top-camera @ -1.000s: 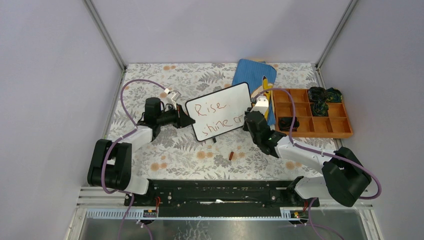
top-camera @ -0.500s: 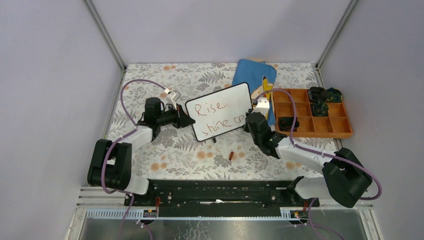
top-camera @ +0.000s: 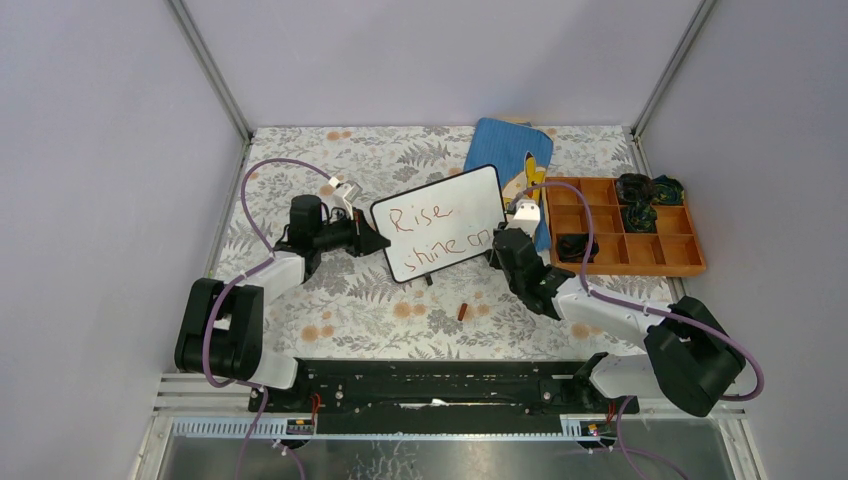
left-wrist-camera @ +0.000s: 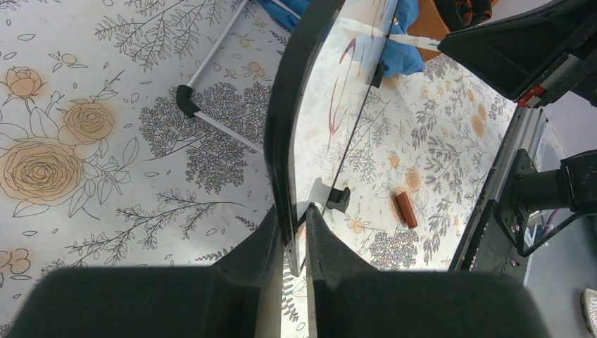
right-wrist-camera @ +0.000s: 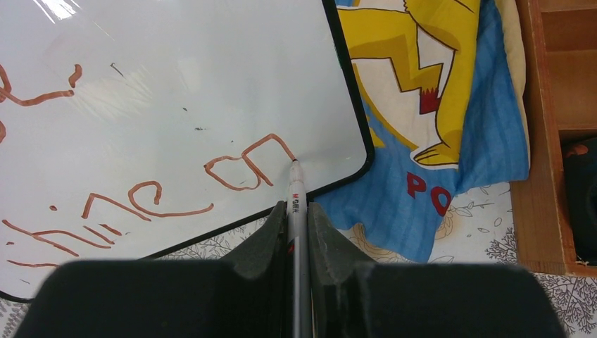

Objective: Write a sentence on the whiteboard

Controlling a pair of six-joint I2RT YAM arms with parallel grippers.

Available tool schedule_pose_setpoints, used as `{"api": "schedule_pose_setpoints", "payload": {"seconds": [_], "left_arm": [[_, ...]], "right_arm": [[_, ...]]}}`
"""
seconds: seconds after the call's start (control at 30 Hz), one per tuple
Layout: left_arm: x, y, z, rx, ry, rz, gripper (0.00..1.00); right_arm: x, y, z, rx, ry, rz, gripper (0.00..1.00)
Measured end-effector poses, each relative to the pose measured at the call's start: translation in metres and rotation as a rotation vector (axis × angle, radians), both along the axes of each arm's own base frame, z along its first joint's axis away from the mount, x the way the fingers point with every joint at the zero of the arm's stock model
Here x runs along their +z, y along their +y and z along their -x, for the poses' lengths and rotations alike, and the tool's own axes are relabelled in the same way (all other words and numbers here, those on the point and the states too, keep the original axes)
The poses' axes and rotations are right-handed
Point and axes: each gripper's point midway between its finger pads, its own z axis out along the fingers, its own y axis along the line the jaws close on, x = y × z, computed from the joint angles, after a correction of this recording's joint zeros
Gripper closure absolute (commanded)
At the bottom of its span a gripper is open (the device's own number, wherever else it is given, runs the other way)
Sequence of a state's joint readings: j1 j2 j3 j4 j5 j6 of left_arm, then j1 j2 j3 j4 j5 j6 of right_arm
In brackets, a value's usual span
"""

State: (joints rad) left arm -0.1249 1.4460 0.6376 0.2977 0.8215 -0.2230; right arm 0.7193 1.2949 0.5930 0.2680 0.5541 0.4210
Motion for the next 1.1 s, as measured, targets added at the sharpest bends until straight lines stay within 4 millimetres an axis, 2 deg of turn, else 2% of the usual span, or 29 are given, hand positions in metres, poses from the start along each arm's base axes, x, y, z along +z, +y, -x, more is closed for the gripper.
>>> {"api": "schedule_pose_setpoints", "payload": {"seconds": [0.43,0.57,0.7,0.8,0.9,1.1], "left_arm": [[0.0,-0.002,0.001,-0.005,0.002,-0.002,1.0],[0.0,-0.002,0.001,-0.004,0.002,-0.002,1.0],[0.0,-0.001,0.001,-0.004,0.003,-0.002,1.0],[0.0,-0.001,0.001,-0.004,0.003,-0.002,1.0],[0.0,-0.001,0.001,-0.004,0.003,-0.002,1.0],[0.0,-0.001,0.001,-0.004,0.003,-0.002,1.0]], "right_arm": [[-0.001,0.0,0.004,0.01,0.013,-0.009,1.0],[0.017,-0.003,0.009,0.012,-0.012,-0.039,1.0],[0.045,-0.007,0.014,0.009,-0.067,-0.093,1.0],[0.051,-0.01,0.016,-0.003,-0.081,-0.109,1.0],[0.044,-0.017,0.017,-0.036,-0.073,-0.117,1.0],[0.003,-0.035,0.028,-0.099,-0.015,-0.14,1.0]]}}
